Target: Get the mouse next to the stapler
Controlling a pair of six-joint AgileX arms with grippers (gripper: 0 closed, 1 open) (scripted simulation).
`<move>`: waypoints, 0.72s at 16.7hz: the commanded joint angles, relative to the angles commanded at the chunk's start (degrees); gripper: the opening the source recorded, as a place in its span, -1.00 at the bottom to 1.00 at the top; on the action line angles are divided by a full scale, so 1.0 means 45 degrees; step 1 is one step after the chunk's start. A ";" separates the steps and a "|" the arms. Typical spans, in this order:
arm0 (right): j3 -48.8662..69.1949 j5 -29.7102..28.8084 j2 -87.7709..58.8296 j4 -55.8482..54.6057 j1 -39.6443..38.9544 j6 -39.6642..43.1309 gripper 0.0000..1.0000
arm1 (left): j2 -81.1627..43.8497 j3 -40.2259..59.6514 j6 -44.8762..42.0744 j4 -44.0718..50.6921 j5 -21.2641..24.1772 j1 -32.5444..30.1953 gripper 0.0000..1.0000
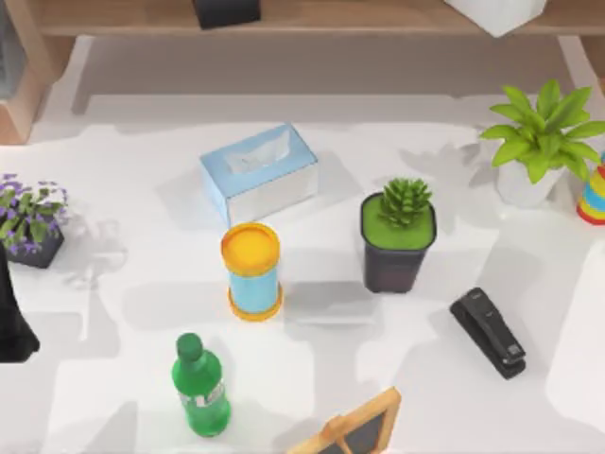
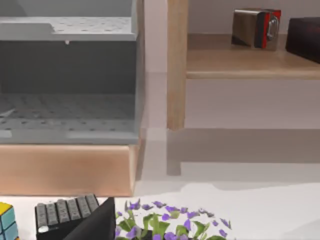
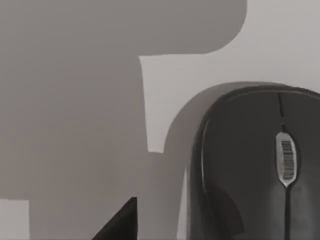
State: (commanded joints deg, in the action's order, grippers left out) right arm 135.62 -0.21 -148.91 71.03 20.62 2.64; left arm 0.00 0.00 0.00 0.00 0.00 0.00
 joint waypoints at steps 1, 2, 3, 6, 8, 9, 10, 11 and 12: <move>0.0000 0.0000 0.0000 0.0000 0.0000 0.0000 0.25 | 0.0000 0.0000 0.0000 0.0000 0.0000 0.0000 1.00; 0.0000 0.0000 0.0000 0.0000 0.0000 0.0000 0.10 | 0.0000 0.0000 0.0000 0.0000 0.0000 0.0000 1.00; 0.0000 0.0000 0.0000 0.0000 0.0000 0.0000 -0.06 | 0.0000 0.0000 0.0000 0.0000 0.0000 0.0000 1.00; 0.0000 0.0000 0.0000 0.0000 0.0000 0.0000 -0.51 | 0.0000 0.0000 0.0000 0.0000 0.0000 0.0000 1.00; 0.0000 0.0000 0.0000 0.0000 0.0000 0.0000 -0.81 | 0.0000 0.0000 0.0000 0.0000 0.0000 0.0000 1.00; 0.0000 0.0000 0.0000 0.0000 0.0000 0.0000 -0.96 | 0.0000 0.0000 0.0000 0.0000 0.0000 0.0000 1.00; 0.0000 0.0000 0.0000 0.0000 0.0000 0.0000 -1.00 | 0.0000 0.0000 0.0000 0.0000 0.0000 0.0000 1.00; 0.0000 0.0000 0.0000 0.0000 0.0000 0.0000 -1.00 | 0.0000 0.0000 0.0000 0.0000 0.0000 0.0000 1.00; 0.0000 0.0000 0.0000 0.0000 0.0000 0.0000 -1.00 | 0.0000 0.0000 0.0000 0.0000 0.0000 0.0000 1.00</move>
State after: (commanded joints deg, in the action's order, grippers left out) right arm 135.62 -0.21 -148.91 71.03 20.62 2.64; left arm 0.00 0.00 0.00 0.00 0.00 0.00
